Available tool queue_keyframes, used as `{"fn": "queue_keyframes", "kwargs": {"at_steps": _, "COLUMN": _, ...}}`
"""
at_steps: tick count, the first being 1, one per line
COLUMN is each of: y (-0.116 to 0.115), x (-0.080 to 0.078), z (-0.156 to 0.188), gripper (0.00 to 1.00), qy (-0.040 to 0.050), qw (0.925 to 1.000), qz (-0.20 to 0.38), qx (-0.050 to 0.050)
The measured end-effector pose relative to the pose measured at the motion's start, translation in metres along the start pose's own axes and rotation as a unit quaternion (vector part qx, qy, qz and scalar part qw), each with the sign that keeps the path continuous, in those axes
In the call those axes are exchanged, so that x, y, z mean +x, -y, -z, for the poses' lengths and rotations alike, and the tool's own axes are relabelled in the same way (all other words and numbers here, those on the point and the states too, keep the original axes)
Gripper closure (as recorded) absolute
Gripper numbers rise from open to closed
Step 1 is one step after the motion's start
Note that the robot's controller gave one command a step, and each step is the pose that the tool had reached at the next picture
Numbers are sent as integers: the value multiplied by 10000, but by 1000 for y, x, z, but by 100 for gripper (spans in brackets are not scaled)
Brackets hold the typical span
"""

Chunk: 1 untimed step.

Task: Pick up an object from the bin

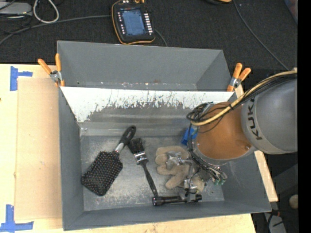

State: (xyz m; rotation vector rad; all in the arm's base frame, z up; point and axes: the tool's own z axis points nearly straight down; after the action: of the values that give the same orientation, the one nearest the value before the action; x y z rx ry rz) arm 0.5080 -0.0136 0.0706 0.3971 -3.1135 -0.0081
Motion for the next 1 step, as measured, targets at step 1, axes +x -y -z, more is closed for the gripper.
{"fn": "queue_keyframes", "kwargs": {"at_steps": 1, "y": 0, "x": 0, "z": 0, "gripper": 100, "qy": 11, "qw": 10000, "qz": 6, "qx": 7}}
